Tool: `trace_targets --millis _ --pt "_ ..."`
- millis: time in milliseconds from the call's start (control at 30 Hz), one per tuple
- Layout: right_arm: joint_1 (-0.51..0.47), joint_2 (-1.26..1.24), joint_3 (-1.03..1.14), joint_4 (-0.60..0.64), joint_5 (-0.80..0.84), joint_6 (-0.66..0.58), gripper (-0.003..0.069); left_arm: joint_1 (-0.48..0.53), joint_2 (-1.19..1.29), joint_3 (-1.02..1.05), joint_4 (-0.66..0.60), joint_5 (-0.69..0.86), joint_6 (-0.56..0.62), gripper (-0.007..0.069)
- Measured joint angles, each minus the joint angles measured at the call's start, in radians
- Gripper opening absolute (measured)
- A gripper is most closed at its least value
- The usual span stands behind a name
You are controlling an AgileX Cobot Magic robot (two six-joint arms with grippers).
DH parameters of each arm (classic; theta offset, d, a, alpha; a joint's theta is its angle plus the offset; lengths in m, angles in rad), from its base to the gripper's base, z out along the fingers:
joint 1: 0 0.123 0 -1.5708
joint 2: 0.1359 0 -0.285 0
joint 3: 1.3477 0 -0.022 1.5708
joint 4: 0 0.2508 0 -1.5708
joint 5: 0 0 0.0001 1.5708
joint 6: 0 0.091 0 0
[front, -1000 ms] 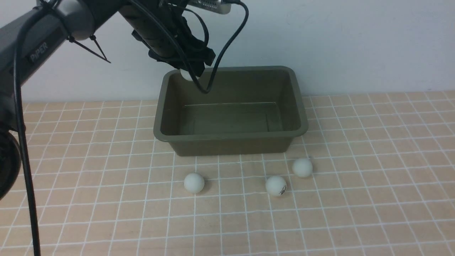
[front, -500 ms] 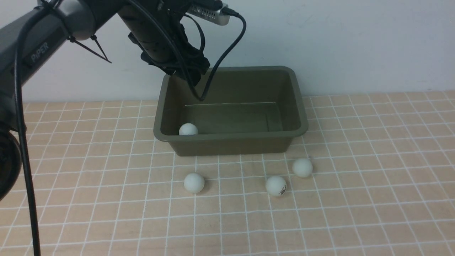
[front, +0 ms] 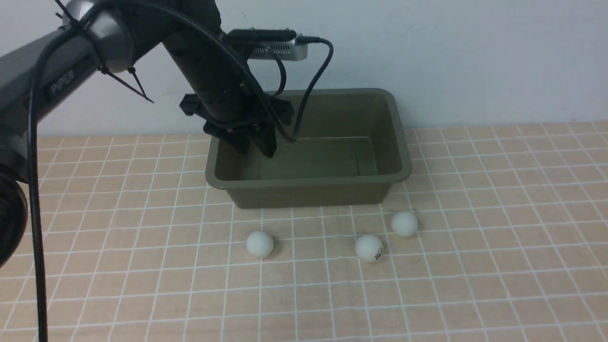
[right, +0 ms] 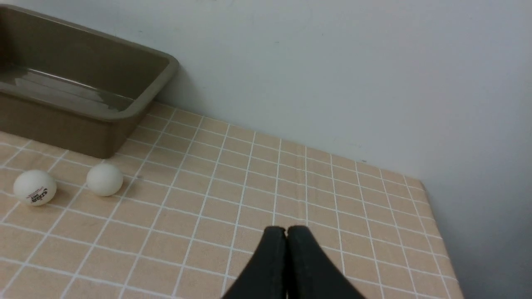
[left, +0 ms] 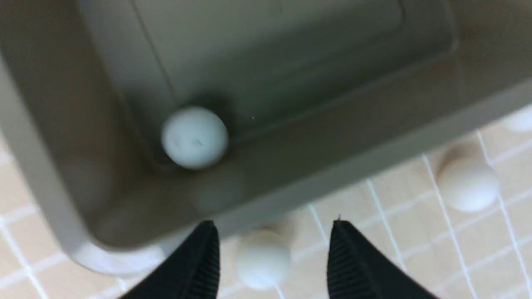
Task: Put the table tennis balls into the box on the light coffee tablecloth.
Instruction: 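Reach for and grasp a ping pong ball on the table beside the basket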
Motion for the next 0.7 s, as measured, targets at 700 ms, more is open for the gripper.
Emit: trace_targets --millis 700 --pt "0.000 0.000 0.000 0.000 0.050 0.000 -0.0018 -0.231 -0.332 0.709 0.323 -0.356 -0.311 0.0246"
